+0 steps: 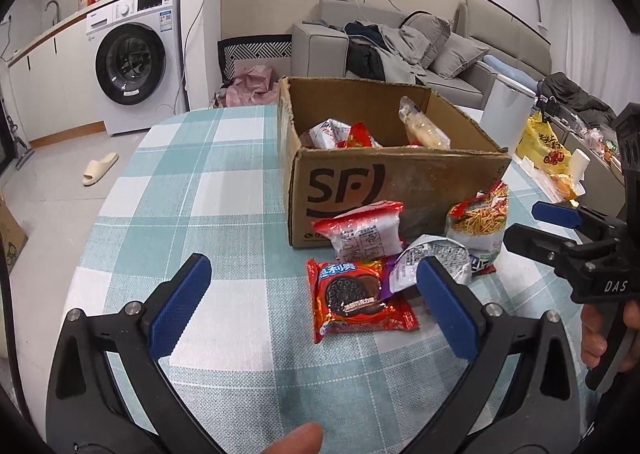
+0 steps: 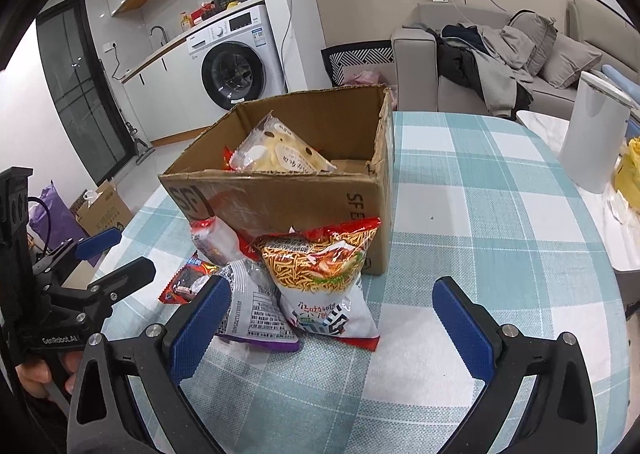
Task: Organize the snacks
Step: 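Move both open grippers back toward the remaining snack packs, then grasp the noodle-snack bag with the right gripper while the left gripper grasps the red cookie pack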
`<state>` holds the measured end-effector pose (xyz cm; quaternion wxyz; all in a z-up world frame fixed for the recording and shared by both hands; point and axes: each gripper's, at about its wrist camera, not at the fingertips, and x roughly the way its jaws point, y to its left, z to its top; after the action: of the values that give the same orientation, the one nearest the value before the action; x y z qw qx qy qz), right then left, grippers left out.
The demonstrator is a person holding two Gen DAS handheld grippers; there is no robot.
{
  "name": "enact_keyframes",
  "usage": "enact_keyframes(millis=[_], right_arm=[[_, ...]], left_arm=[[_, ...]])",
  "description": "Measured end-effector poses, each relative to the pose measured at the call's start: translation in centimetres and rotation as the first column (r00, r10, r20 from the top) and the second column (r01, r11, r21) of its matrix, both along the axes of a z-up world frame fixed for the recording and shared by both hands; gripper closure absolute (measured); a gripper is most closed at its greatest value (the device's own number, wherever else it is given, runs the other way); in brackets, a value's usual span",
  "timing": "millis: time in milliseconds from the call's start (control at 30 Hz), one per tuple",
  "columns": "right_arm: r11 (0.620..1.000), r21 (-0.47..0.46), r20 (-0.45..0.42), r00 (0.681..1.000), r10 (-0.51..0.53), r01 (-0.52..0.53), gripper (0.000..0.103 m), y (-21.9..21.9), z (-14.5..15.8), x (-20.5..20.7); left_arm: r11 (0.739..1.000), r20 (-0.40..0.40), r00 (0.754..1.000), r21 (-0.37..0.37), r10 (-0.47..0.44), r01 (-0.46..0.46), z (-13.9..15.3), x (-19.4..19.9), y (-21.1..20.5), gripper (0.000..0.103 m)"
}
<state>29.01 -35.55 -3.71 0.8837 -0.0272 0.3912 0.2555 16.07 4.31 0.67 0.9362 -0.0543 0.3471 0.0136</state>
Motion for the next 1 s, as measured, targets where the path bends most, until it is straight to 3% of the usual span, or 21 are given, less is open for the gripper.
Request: enact_keyframes(millis=[467, 1000], right_arm=[[1.0, -0.02, -0.071, 0.997, -0.011, 0.009, 0.002, 0.8, -3.2, 1.8], [1.0, 0.004, -0.098, 0.995, 0.016, -0.016, 0.029, 1.4, -4.4, 3.5]], left_arm=[[1.0, -0.069, 0.998, 0.012, -0.014, 0.015, -2.8, 0.8, -0.3, 0.001], [0.999, -0.147, 0.988, -0.022, -0.043, 0.041, -5.4, 3.6, -0.2, 0.001]])
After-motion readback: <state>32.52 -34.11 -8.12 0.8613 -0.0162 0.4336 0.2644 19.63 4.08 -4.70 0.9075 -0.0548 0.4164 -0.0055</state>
